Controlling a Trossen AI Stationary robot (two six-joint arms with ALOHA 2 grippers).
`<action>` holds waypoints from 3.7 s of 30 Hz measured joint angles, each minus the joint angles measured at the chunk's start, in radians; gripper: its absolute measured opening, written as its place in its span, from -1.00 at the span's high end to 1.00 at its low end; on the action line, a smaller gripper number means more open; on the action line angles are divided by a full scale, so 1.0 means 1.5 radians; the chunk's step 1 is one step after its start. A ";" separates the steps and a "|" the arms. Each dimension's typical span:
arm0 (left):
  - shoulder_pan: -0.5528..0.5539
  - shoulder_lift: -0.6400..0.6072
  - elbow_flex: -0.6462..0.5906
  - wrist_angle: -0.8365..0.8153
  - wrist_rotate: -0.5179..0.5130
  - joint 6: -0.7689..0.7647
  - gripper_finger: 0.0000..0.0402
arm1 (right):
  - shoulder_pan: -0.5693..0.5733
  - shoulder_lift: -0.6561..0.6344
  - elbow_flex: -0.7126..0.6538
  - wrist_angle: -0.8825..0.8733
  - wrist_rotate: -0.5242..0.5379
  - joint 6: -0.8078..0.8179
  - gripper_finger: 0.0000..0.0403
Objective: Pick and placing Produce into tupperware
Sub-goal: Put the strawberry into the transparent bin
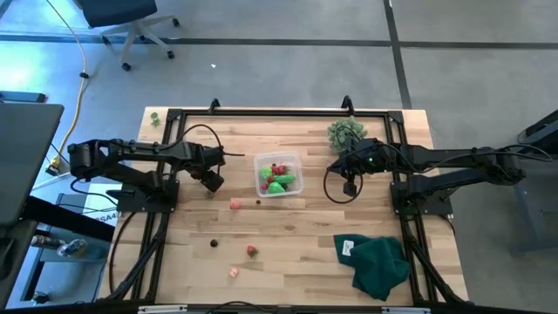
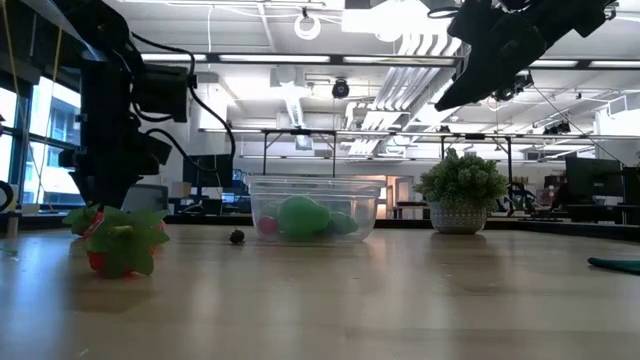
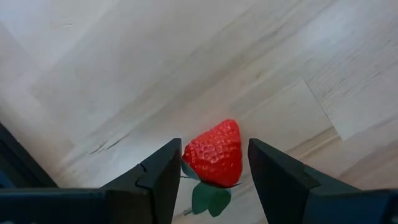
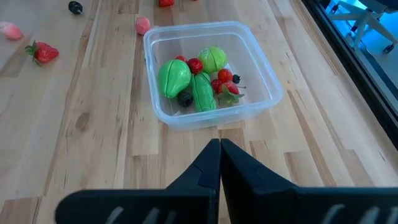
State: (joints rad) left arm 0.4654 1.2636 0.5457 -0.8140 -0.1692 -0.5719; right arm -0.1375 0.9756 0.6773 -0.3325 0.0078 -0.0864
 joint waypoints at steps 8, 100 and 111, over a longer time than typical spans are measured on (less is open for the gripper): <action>0.000 0.000 0.000 -0.003 -0.002 -0.004 0.13 | 0.000 0.000 0.000 0.000 0.000 0.000 0.99; -0.128 0.070 0.244 0.327 -0.087 0.216 0.34 | 0.000 0.000 0.000 0.000 0.000 0.000 0.99; -0.128 0.235 0.352 0.338 -0.026 0.224 0.34 | 0.000 0.000 0.000 0.000 0.000 0.000 0.99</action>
State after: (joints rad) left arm 0.2729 1.6157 1.0730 -0.3072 -0.2088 -0.2352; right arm -0.1372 0.9760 0.6773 -0.3326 0.0077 -0.0867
